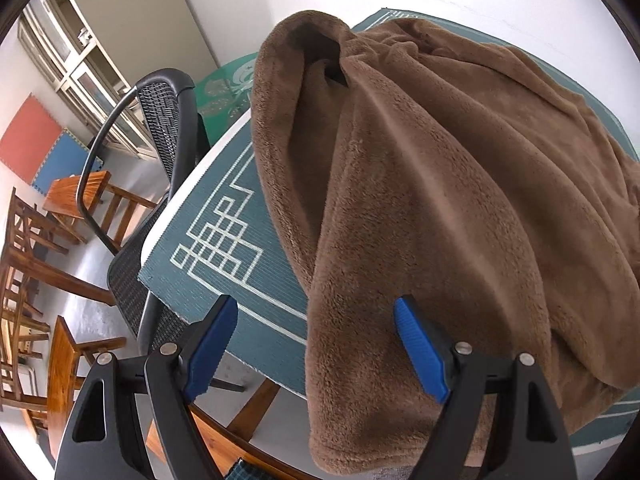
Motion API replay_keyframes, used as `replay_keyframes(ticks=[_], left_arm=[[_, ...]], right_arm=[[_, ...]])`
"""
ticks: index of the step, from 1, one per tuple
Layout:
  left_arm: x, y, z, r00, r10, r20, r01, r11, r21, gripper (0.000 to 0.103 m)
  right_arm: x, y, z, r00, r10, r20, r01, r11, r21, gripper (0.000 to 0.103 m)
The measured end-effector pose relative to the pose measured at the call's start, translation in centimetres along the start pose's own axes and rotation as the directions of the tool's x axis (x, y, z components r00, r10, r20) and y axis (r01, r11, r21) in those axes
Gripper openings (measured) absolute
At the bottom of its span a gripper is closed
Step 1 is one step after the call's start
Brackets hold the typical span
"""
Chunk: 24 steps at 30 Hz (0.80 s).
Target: Fold clothes
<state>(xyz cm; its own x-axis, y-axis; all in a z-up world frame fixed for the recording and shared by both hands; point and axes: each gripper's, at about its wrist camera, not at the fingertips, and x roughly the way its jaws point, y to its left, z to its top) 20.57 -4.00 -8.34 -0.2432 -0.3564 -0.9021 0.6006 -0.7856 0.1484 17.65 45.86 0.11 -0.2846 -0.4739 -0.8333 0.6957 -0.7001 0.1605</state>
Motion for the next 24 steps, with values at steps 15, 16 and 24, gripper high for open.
replay_keyframes(ticks=[15,16,24], left_arm=[[-0.8,3.7,-2.1,1.000,0.001,0.006,-0.001,0.999,-0.044,0.086],[-0.8,3.8,-2.2,1.000,0.001,0.004,-0.001,0.998,-0.060,0.086],[-1.0,4.0,-1.9,1.000,0.012,0.024,-0.010,0.997,-0.081,0.086]], right_arm=[[12.3,6.9,1.6,0.983,0.108,-0.147,-0.126,0.985,-0.117,0.081],[12.5,6.9,1.6,0.978,0.137,-0.160,-0.155,0.983,-0.100,0.078],[8.2,2.4,2.3,0.867,0.496,-0.050,-0.473,0.851,0.228,0.023]])
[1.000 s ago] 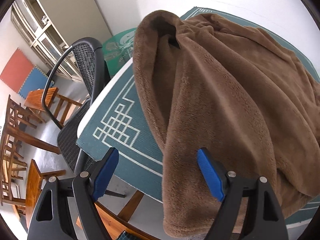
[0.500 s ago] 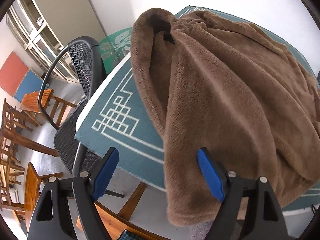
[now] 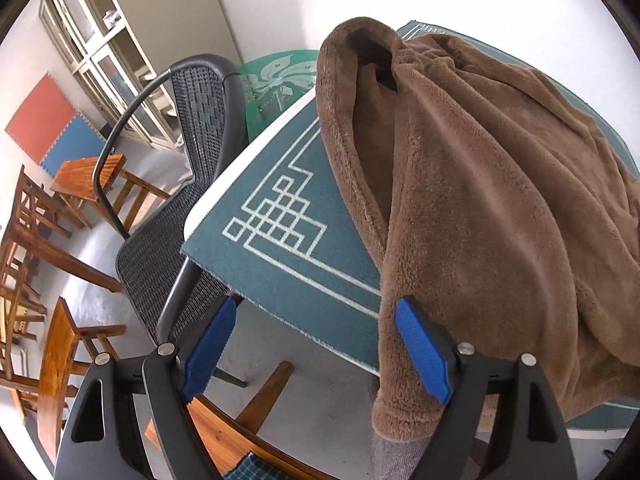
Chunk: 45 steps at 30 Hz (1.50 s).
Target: Fold clothes
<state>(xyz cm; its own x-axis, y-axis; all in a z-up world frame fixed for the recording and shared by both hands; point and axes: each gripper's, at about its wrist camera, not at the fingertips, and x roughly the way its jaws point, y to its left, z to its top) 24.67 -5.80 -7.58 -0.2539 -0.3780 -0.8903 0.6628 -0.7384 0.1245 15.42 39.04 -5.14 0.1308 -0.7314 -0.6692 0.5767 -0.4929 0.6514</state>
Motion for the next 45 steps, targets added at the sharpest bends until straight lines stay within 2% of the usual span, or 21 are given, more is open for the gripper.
replay_keyframes(ticks=[2,6,8,10,11,14,15,20,25,28,29,30,31,32,35,36,37,41,43,44,45], left_arm=[[-0.1,0.0,0.0,1.000,0.001,0.004,-0.001,1.000,0.000,0.086],[0.1,-0.1,0.1,1.000,-0.004,-0.004,0.004,1.000,0.007,0.086],[0.4,-0.4,0.1,1.000,-0.009,-0.013,0.009,1.000,0.015,0.086],[0.6,-0.6,0.0,1.000,-0.014,-0.020,0.015,0.999,0.029,0.086],[0.5,-0.7,-0.1,1.000,-0.017,-0.019,0.017,0.999,0.038,0.086],[0.2,-1.2,-0.4,0.999,-0.031,-0.017,0.033,0.997,0.066,0.086],[0.2,-1.3,-0.4,0.999,-0.038,-0.018,0.040,0.996,0.074,0.086],[0.5,-1.5,-0.6,0.995,-0.087,-0.041,0.090,0.993,0.071,0.086],[1.8,-1.4,-0.6,0.984,-0.165,-0.073,0.165,0.986,-0.002,0.086],[2.4,-1.1,-0.8,0.951,-0.290,-0.105,0.281,0.955,-0.095,0.083],[2.4,-1.2,-1.0,0.940,-0.323,-0.110,0.311,0.944,-0.113,0.072],[2.4,-1.4,-1.1,0.930,-0.350,-0.113,0.336,0.933,-0.125,0.069],[2.2,-1.6,-1.1,0.924,-0.365,-0.116,0.352,0.929,-0.118,0.048],[2.1,-2.0,-1.0,0.911,-0.391,-0.133,0.378,0.919,-0.110,0.038],[1.2,-2.2,-0.9,0.913,-0.378,-0.157,0.378,0.925,-0.027,0.029],[0.8,-2.1,-1.0,0.914,-0.365,-0.175,0.374,0.927,0.017,0.027],[0.6,-2.0,-1.0,0.919,-0.345,-0.190,0.361,0.931,0.052,0.019],[0.2,-0.6,-1.5,0.952,-0.214,-0.217,0.255,0.950,0.182,0.019],[0.3,0.3,-1.6,0.957,-0.182,-0.225,0.226,0.956,0.187,0.019],[0.2,0.5,-1.5,0.959,-0.175,-0.223,0.218,0.958,0.186,0.019],[0.1,0.6,-1.3,0.961,-0.167,-0.220,0.209,0.960,0.184,0.019]], right_arm=[[-2.1,0.5,-0.5,0.995,0.092,0.035,-0.093,0.995,0.026,0.023],[-3.7,0.5,-2.7,0.988,0.156,0.022,-0.157,0.987,0.044,0.023],[-3.2,0.5,-3.8,0.999,0.017,-0.032,-0.017,1.000,0.000,0.023],[-2.1,0.4,-4.9,0.989,-0.137,-0.058,0.135,0.990,-0.039,0.023],[-1.6,0.4,-5.2,0.979,-0.194,-0.058,0.191,0.980,-0.054,0.028],[-0.8,1.1,-5.4,0.945,-0.325,-0.031,0.320,0.941,-0.112,0.082],[-0.6,1.4,-5.3,0.937,-0.348,-0.010,0.344,0.929,-0.136,0.084],[0.3,1.3,-4.0,0.937,-0.349,-0.002,0.344,0.924,-0.167,0.084],[2.5,0.1,-2.4,0.960,-0.280,-0.018,0.275,0.950,-0.149,0.084],[3.7,-0.1,-1.7,0.977,-0.210,-0.046,0.202,0.970,-0.135,0.083],[3.7,-0.3,-1.6,0.984,-0.166,-0.066,0.157,0.980,-0.120,0.073],[3.9,-0.5,-1.5,0.991,-0.095,-0.098,0.086,0.993,-0.086,0.050],[4.2,-0.7,-1.5,0.992,-0.039,-0.119,0.033,0.998,-0.052,0.043],[4.1,-0.9,-1.6,0.991,0.009,-0.131,-0.012,1.000,-0.022,0.039],[3.3,-1.7,-2.3,0.978,0.138,-0.157,-0.132,0.990,0.051,0.034],[3.0,-1.7,-2.6,0.976,0.130,-0.173,-0.125,0.991,0.042,0.034],[2.8,-1.6,-3.0,0.976,0.104,-0.192,-0.101,0.995,0.023,0.034],[2.4,-2.0,-4.3,0.971,-0.021,-0.237,0.016,1.000,-0.022,0.035],[1.9,-2.6,-4.4,0.975,-0.051,-0.217,0.052,0.999,-0.005,0.047],[1.4,-2.6,-4.2,0.974,-0.102,-0.203,0.100,0.995,-0.019,0.061],[1.0,-2.4,-3.8,0.972,-0.148,-0.185,0.142,0.989,-0.043,0.064]])
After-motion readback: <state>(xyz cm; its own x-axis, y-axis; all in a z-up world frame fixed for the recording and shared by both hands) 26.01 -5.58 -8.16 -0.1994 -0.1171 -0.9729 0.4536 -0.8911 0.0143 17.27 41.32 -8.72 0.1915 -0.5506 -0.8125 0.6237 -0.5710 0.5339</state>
